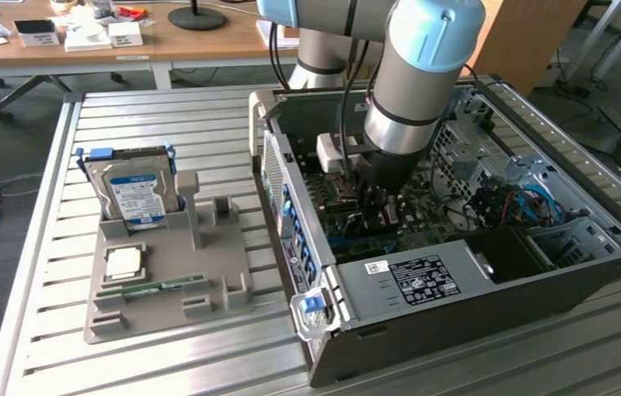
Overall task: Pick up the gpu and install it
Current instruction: 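Insert the gpu into the slot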
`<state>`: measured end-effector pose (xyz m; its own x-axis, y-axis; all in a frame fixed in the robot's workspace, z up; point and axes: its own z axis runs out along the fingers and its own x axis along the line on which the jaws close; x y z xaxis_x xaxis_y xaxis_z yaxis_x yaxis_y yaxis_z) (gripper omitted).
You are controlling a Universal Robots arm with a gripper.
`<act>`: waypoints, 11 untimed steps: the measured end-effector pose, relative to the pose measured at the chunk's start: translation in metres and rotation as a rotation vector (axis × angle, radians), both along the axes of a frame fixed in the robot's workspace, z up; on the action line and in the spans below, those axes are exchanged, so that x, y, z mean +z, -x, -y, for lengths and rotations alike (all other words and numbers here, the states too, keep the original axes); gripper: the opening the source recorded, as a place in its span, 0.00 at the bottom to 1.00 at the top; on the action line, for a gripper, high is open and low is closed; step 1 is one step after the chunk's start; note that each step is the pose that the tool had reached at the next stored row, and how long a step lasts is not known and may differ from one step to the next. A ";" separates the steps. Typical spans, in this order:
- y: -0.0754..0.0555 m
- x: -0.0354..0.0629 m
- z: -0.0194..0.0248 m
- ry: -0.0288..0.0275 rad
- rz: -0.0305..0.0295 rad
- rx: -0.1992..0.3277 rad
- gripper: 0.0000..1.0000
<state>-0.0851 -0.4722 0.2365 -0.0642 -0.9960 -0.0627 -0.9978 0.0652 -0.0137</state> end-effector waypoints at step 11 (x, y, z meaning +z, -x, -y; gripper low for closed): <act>0.000 -0.0003 -0.0001 -0.0005 0.0003 0.003 0.27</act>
